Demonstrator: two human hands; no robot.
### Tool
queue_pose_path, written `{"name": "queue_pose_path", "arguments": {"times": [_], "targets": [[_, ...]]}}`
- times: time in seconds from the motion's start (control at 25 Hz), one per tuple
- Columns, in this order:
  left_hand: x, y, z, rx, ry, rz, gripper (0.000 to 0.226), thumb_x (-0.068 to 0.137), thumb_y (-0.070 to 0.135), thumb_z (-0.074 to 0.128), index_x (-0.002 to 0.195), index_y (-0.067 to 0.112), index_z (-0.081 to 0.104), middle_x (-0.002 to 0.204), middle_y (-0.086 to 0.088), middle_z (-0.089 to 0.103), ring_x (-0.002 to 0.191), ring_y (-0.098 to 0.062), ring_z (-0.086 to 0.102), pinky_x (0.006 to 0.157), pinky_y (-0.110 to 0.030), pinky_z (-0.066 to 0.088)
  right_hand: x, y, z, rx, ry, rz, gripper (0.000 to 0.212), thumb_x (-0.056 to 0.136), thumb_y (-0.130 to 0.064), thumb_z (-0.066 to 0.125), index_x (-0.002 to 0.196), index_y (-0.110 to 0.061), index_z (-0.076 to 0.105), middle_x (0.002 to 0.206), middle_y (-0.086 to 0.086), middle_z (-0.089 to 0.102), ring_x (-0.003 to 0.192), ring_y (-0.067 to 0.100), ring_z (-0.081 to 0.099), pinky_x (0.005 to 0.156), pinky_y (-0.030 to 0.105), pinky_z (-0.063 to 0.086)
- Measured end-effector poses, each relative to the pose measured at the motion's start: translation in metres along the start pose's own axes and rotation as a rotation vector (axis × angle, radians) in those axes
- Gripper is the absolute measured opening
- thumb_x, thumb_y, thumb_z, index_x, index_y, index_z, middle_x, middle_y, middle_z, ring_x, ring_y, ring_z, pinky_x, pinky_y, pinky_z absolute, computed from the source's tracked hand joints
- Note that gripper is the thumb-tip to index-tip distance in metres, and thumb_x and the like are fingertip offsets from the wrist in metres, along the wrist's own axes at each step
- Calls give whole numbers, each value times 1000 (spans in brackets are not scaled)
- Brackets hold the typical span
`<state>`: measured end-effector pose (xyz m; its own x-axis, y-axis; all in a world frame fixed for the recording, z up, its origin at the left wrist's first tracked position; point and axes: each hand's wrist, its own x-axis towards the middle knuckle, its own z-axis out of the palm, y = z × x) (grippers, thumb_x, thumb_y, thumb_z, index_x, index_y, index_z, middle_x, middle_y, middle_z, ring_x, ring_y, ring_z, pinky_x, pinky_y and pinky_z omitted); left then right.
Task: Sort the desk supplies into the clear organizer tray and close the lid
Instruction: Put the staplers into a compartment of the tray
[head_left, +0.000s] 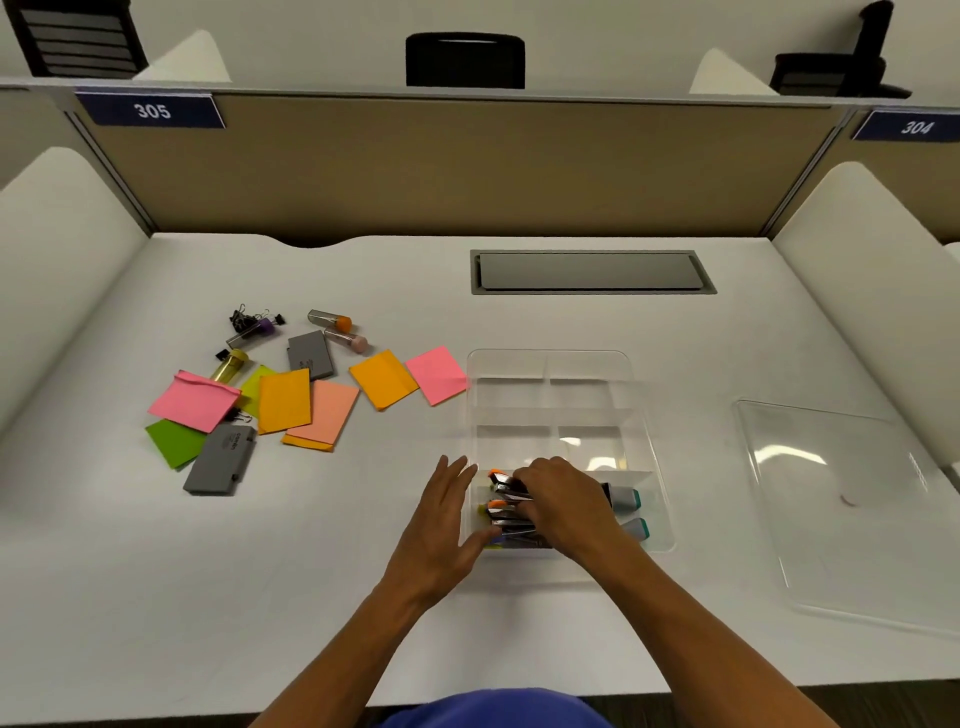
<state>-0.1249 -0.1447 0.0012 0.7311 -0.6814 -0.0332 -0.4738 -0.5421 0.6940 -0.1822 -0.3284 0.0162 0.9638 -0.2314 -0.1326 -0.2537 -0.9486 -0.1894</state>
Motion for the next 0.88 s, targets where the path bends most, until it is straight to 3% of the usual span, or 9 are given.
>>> {"name": "queue_pose_path", "arguments": {"times": [0.16, 0.32, 0.48, 0.76, 0.88], "targets": [[-1, 1, 2, -7, -44, -35, 86, 85, 51, 64, 151, 28, 14, 162, 8, 8, 148, -7, -1, 116, -26, 11, 6, -4, 4, -110, -37, -17, 22, 89, -34, 65, 106, -21, 64, 99, 2, 67, 91, 22, 62, 72, 36, 55], [1, 3, 0, -19, -58, -52, 89, 83, 48, 67, 151, 26, 14, 162, 6, 9, 150, -11, 3, 119, -33, 17, 9, -5, 10, -122, -66, -22, 26, 88, -32, 68, 111, -21, 65, 102, 3, 68, 90, 23, 65, 74, 37, 58], [2, 1, 2, -26, -66, -60, 89, 83, 49, 67, 151, 26, 15, 162, 7, 9, 150, -12, 4, 119, -31, 15, 10, -5, 13, -72, -43, -9, 29, 90, -36, 66, 116, -26, 64, 102, 2, 68, 88, 22, 67, 74, 36, 56], [5, -5, 7, -36, -63, -62, 88, 82, 51, 67, 151, 29, 16, 162, 7, 11, 149, -12, 7, 118, -30, 14, 7, -8, 17, 83, -72, 61, 20, 90, -39, 66, 103, -25, 61, 96, -1, 67, 82, 19, 66, 77, 33, 57], [5, -6, 8, -72, -67, -68, 86, 83, 49, 68, 150, 30, 17, 161, 8, 13, 149, -12, 10, 117, -28, 14, -1, -12, 21, 93, -9, 79, 21, 86, -39, 70, 97, -24, 60, 94, -2, 67, 78, 18, 65, 71, 33, 55]]}}
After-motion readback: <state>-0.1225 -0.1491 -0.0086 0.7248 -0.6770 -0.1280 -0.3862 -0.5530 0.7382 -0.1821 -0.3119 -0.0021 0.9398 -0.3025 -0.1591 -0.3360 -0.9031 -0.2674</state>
